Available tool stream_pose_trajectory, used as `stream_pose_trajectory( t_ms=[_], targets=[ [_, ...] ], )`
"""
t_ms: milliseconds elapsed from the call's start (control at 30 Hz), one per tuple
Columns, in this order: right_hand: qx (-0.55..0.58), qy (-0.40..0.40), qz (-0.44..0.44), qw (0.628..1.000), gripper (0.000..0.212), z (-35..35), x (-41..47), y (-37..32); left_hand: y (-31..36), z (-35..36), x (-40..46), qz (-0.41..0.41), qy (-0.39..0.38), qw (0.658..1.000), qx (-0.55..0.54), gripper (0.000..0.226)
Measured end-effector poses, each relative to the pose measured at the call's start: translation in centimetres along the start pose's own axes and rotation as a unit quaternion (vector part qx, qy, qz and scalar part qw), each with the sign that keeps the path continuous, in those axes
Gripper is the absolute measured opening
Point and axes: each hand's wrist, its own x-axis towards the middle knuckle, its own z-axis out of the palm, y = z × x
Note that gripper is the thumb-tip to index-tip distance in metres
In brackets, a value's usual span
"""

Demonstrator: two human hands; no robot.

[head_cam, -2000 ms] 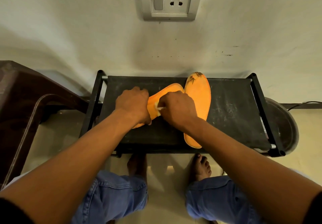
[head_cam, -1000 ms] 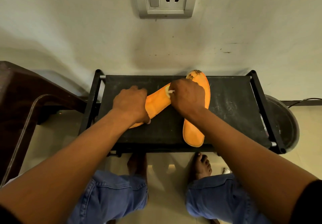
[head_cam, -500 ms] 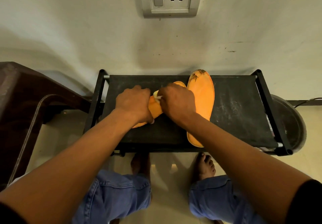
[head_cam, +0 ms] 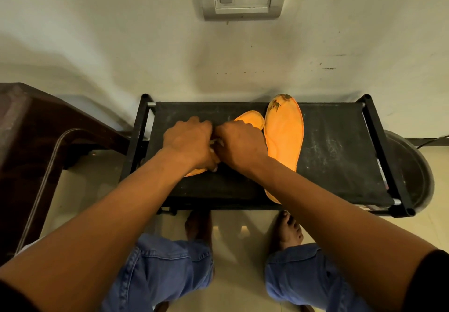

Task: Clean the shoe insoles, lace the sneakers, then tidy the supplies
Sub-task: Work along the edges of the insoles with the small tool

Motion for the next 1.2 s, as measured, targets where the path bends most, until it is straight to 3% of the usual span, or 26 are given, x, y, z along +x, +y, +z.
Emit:
stream_pose_trajectory(
  t_ms=[100,267,433,567,667,867,967,1200],
  targets=[
    [-0.007,0.037,0.036,0.999,0.020,-0.5,0.2,1.6,-1.6,-1.4,0.2,-0.006,-0.050,0.999,-0.019,0.084],
    [0.014,0.051,0.046,0.998,0.025,-0.2,0.3,1.9,-5.7,-2.8,0.4,-0.119,-0.091,0.985,-0.088,0.047],
    [0.039,0.032,0.005,0.999,0.027,0.3,-0.2,0.5,-6.8,-1.2,1.5,-0.166,-0.089,0.969,-0.161,0.031],
    [0.043,-0.012,-0.085,0.995,0.029,1.0,-1.6,-1.7,-6.7,-0.7,2.1,-0.160,-0.081,0.966,-0.183,0.027],
    [0.036,-0.012,-0.106,0.994,0.029,1.3,-2.1,-2.3,-7.1,-0.4,2.4,-0.165,-0.092,0.960,-0.207,0.029],
    [0.012,0.043,0.003,0.999,0.025,1.2,-0.9,-0.6,-7.5,-0.2,2.6,-0.158,-0.096,0.956,-0.229,0.027],
    [0.020,0.049,0.017,0.998,0.027,1.3,-0.7,-0.8,-7.6,0.0,2.8,-0.154,-0.098,0.957,-0.227,0.028],
    [0.033,0.001,-0.101,0.994,0.023,3.0,-2.0,-5.4,-7.9,0.2,3.1,-0.159,-0.088,0.954,-0.240,0.020]
  ],
)
